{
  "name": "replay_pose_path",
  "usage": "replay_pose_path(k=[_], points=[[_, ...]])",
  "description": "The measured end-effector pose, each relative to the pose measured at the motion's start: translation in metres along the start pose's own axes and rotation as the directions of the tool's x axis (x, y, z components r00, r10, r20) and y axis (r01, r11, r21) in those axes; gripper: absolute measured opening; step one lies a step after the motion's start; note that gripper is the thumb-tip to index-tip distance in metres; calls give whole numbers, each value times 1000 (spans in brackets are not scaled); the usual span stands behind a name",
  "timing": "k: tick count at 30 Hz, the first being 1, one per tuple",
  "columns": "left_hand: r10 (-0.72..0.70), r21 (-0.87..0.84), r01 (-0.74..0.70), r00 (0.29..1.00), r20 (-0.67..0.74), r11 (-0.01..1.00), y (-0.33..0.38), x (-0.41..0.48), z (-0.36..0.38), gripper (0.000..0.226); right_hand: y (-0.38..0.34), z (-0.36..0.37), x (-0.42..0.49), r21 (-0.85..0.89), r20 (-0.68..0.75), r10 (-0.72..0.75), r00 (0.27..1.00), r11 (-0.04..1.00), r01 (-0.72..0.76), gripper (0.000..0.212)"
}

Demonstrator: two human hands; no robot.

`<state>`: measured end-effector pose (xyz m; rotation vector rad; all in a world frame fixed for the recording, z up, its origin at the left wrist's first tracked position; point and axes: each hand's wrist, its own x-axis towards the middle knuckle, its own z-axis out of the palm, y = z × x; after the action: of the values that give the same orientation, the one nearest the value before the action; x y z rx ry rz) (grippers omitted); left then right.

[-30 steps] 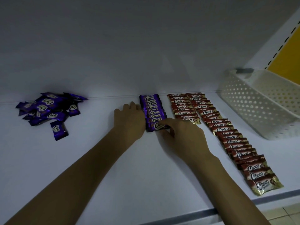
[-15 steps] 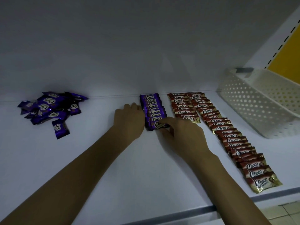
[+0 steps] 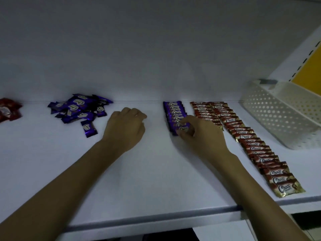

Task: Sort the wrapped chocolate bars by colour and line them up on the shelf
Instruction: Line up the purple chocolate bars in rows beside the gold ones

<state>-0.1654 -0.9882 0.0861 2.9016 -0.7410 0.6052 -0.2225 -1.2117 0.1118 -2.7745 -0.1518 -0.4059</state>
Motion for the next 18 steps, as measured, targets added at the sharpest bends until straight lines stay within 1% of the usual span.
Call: replay_pose_path(k=[2,3,5,6,9,10,12,13,14,16,18], points=[[-20,28,20,1000,-17,999,-18,-17,-8,45,-24,1,8,30,27,-51,998,998,51,30],[-57,42,57,998,-18,997,-29,-26,-12,44,-39,4,11,68,51,-91,995,994,88,27],[-167,59,167,986,-10,984,-52,-46,-17,43,-71,17,20,142,101,-181,978,976,166,20],[-232,67,231,973,0,971,-64,-55,-19,47,-86,26,26,161,124,-222,967,966,202,19],[-410,53,411,911,-36,910,-101,-83,-25,65,-130,59,53,206,182,-305,935,941,267,24],[-473,23,474,880,-51,880,-111,-90,-26,71,-143,68,65,228,171,-321,932,933,279,28],[-603,-82,600,798,-14,796,-125,-101,-25,75,-169,82,92,268,112,-324,939,920,285,35],[-631,-126,626,776,2,770,-128,-102,-23,76,-181,89,107,280,89,-310,946,920,275,38],[-621,-150,613,783,-14,776,-128,-102,-22,78,-190,95,121,291,86,-284,955,924,249,40],[-551,-150,537,831,-75,830,-123,-101,-24,83,-207,108,142,306,115,-222,968,935,178,41],[-516,-118,507,854,-63,854,-122,-101,-25,93,-216,116,148,284,133,-181,975,949,137,37]])
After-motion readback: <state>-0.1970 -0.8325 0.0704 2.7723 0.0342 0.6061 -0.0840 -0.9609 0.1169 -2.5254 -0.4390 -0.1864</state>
